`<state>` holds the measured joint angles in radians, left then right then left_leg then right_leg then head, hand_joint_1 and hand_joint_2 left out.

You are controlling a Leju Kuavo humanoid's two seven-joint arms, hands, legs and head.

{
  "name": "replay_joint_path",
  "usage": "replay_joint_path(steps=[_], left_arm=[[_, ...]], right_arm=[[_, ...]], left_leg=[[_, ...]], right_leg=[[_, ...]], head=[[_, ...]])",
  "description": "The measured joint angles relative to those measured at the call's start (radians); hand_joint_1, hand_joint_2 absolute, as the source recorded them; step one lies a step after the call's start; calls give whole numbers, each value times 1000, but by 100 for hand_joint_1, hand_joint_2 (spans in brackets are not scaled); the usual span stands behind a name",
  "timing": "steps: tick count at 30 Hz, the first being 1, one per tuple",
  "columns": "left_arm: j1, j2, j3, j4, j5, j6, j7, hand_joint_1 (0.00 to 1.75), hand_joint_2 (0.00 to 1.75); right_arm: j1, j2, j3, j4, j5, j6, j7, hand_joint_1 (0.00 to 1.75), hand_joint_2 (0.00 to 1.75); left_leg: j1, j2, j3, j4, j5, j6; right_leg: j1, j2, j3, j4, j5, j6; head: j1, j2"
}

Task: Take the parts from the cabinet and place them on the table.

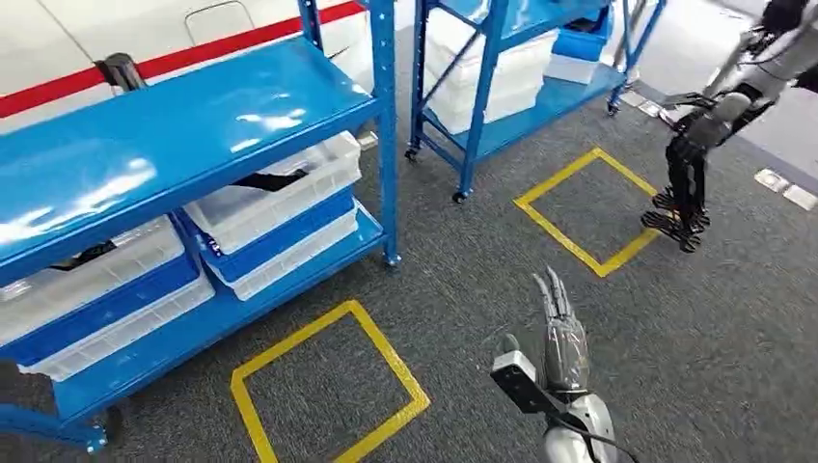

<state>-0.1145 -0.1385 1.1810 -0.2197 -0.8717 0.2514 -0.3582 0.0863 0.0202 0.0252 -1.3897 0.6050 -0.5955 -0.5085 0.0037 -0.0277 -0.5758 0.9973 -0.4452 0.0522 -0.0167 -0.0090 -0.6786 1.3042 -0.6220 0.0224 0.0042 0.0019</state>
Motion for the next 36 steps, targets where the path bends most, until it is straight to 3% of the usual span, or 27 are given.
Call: replay_joint_path(steps=[1, 2, 4, 5, 6, 7, 10, 12, 13, 15, 16, 17, 18, 19, 20, 21, 22, 25, 26, 27, 28, 29, 31, 32, 33, 35, 36], left_arm=[[1, 0, 0, 0, 0, 0, 0, 0, 0], [2, -1, 0, 0, 0, 0, 0, 0, 0], [3, -3, 0, 0, 0, -1, 0, 0, 0], [3, -3, 0, 0, 0, -1, 0, 0, 0], [3, -1, 0, 0, 0, -1, 0, 0, 0], [3, 0, 0, 0, 0, -1, 0, 0, 0], [10, 3, 1, 0, 2, 0, 0, 0, 0], [8, 3, 1, 0, 5, 1, 2, 0, 0], [4, 3, 1, 0, 5, 2, 2, 0, 0], [1, 3, 1, 0, 7, 2, 2, 0, 0], [3, 3, 2, 0, 11, 2, 2, 0, 0], [4, 3, 2, 0, 13, 2, 3, 0, 0], [5, 3, 3, 0, 15, 2, 5, 0, 0], [6, 4, 4, 0, 16, 2, 6, 0, 0], [5, 5, 5, 0, 17, 3, 6, 0, 0], [3, 6, 6, 0, 19, 3, 6, 0, 0], [0, 6, 9, 0, 20, 3, 6, 0, 0], [1, 8, 12, 0, 24, 5, 8, 0, 0], [2, 7, 13, 0, 26, 5, 9, 0, 0], [2, 4, 13, 0, 30, 6, 10, 0, 0], [-1, 5, 16, 0, 34, 10, 11, 0, 0], [-4, 5, 17, 0, 35, 11, 11, 0, 0], [-4, 3, 18, 0, 37, 13, 12, 0, 0], [-2, 2, 21, 0, 39, 14, 15, 0, 0], [-2, 0, 25, 0, 42, 15, 15, 0, 0], [-2, -2, 31, 0, 45, 19, 16, 0, 0], [-2, -1, 33, 0, 46, 20, 17, 0, 0]], right_arm=[[1, 0, 0, 2, 3, 0, 2, 0, 0], [0, 0, 0, 2, 7, 0, 5, 0, 0], [-2, 0, 0, 2, 12, 1, 9, 0, 0], [-4, 0, 0, 2, 16, 2, 10, 0, 0], [-7, 1, 0, 3, 17, 3, 12, 0, 0], [-7, 2, 0, 3, 18, 4, 14, 0, 0], [-22, 10, 1, 6, 27, 12, 16, 0, 0], [-44, 17, 2, 11, 38, 18, 16, 0, 0], [-49, 20, 2, 14, 42, 19, 16, 0, 0], [-57, 26, 2, 23, 52, 19, 22, 0, 0], [-62, 28, 2, 27, 56, 19, 24, 0, 0], [-67, 33, 2, 30, 60, 19, 26, 0, 0], [-71, 36, 3, 32, 61, 19, 27, 0, 0], [-76, 40, 3, 34, 65, 20, 28, 0, 0], [-82, 44, 4, 35, 71, 21, 30, 0, 0], [-86, 48, 5, 35, 73, 24, 31, 0, 0], [-91, 50, 4, 35, 76, 25, 32, 0, 0], [-105, 61, 7, 42, 85, 34, 36, 0, 0], [-111, 66, 9, 42, 89, 38, 36, 0, 0], [-118, 65, 9, 45, 90, 40, 36, 0, 0], [-126, 66, 10, 49, 90, 42, 35, 0, 0], [-131, 66, 10, 55, 91, 45, 35, 0, 0], [-131, 66, 10, 72, 93, 48, 34, 0, 0], [-133, 66, 10, 79, 93, 51, 32, 0, 0], [-138, 66, 10, 85, 95, 51, 30, 0, 0], [-153, 66, 10, 97, 95, 51, 22, 0, 0], [-160, 66, 10, 103, 96, 50, 18, 0, 0]], left_leg=[[0, -14, 0, 0, 0, 0], [0, -28, 1, 1, -1, -1], [3, -57, 6, 5, -5, -7], [4, -70, 4, 10, -9, -14], [-2, -80, 0, 20, -15, -23], [-3, -85, -4, 21, -17, -27], [2, -100, -10, 16, -14, -36], [0, -12, -29, 67, -46, -47], [1, 8, -63, 133, -81, -51], [3, 18, -148, 290, -146, -56], [5, 20, -177, 336, -151, -56], [5, 20, -177, 324, -129, -54], [5, 22, -151, 267, -88, -49], [3, 30, -106, 176, -39, -41], [-2, 55, -57, 84, 0, -29], [-12, 99, -32, 32, -4, -19], [-15, 92, -32, 30, -2, -19], [-21, 61, -36, 25, -2, -10], [-4, 45, -16, 0, 12, -4], [-9, 42, -7, -8, 14, -4], [-4, 34, -6, -9, 18, 2], [-3, 20, -7, -9, 18, 3], [-3, -9, -10, -9, 18, 2], [-2, -24, -9, -8, 18, 2], [0, -38, -8, -7, 17, 1], [6, -65, -5, -2, 14, -9], [6, -74, -11, 6, 10, -17]], right_leg=[[0, 1, -16, 24, 1, 6], [-1, 2, -9, 0, 20, 16], [-9, 13, 64, -166, 99, 41], [-16, 43, 103, -254, 135, 51], [-13, 71, 108, -275, 135, 44], [-13, 52, 114, -280, 140, 33], [-12, 36, 114, -279, 143, 16], [-14, 20, 119, -282, 141, -2], [-11, 10, 121, -282, 138, -6], [-6, -16, 123, -282, 133, -13], [-4, -28, 124, -282, 132, -14], [-2, -40, 126, -282, 130, -16], [0, -50, 129, -282, 128, -19], [2, -61, 134, -282, 126, -20], [5, -69, 138, -282, 123, -19], [6, -78, 142, -283, 120, -17], [16, -85, 141, -283, 116, -11], [12, -113, 151, -290, 113, 2], [21, -111, 148, -284, 105, 7], [11, -66, 147, -261, 95, 9], [11, -25, 118, -201, 66, 4], [9, -7, 77, -120, 33, 0], [5, 2, 5, 13, -9, 4], [3, 2, -5, 20, 0, 13], [0, 3, 13, -27, 30, 27], [-13, 19, 93, -211, 115, 54], [-23, 67, 121, -284, 137, 63]], head=[[0, 0], [0, 0], [0, 0], [0, 0], [1, 0], [1, 0], [0, 0], [-6, 0], [-6, 0], [-6, 0], [-6, 0], [-6, 0], [-6, 0], [-6, 0], [-6, 0], [-5, 0], [-6, 0], [-6, 0], [-6, 0], [-3, 0], [-5, 0], [-2, 0], [-2, 0], [-2, 0], [-2, 0], [-2, 0], [0, 0]])
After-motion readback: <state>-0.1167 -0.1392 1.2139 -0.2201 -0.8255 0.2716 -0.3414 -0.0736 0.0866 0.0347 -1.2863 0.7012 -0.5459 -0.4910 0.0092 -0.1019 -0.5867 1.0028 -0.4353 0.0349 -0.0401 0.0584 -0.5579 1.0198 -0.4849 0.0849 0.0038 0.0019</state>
